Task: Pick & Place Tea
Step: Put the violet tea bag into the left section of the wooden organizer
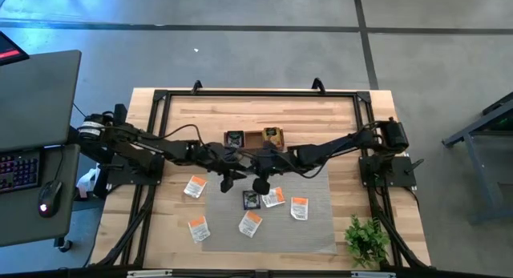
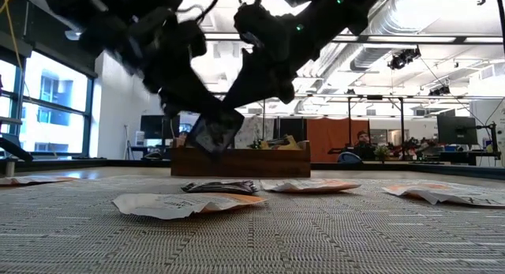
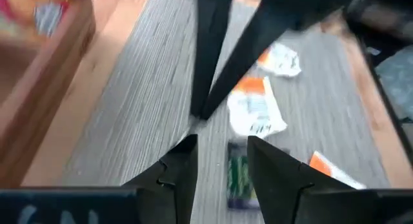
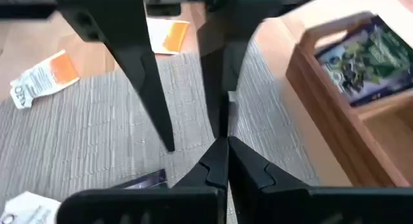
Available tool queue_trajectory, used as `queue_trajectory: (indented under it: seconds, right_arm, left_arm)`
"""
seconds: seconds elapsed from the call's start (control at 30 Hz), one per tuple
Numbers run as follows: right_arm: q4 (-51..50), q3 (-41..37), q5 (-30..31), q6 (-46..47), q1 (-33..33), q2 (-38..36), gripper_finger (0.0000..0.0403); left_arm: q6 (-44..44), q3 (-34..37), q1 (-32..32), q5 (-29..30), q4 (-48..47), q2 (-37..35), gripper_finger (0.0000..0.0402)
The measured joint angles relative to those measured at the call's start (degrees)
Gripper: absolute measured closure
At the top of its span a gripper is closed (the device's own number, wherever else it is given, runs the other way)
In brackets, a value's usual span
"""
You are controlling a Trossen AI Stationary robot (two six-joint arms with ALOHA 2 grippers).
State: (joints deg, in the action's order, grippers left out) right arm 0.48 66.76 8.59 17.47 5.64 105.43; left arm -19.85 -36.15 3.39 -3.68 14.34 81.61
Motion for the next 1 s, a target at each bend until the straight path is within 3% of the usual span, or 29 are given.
queue_trajectory:
  seconds: [0.4, 0.57, 1.0]
  right_arm:
    - [-7.9, 0.0, 0.6, -0.8, -0.1, 0.0, 0.0402]
    - [-4.5, 0.0, -2.5, -3.2, -0.1, 0.0, 0.0402]
    - [-0.1, -0.1, -1.7, -6.0, -0.5, 0.1, 0.0403]
  left_arm:
    - [7.3, -11.7, 0.0, 5.7, -23.5, 0.0, 0.0269]
    - [10.9, -12.9, 0.0, 8.3, -24.7, 0.0, 0.0269]
    - [10.6, -12.9, 0.0, 6.1, -24.5, 1.3, 0.0269]
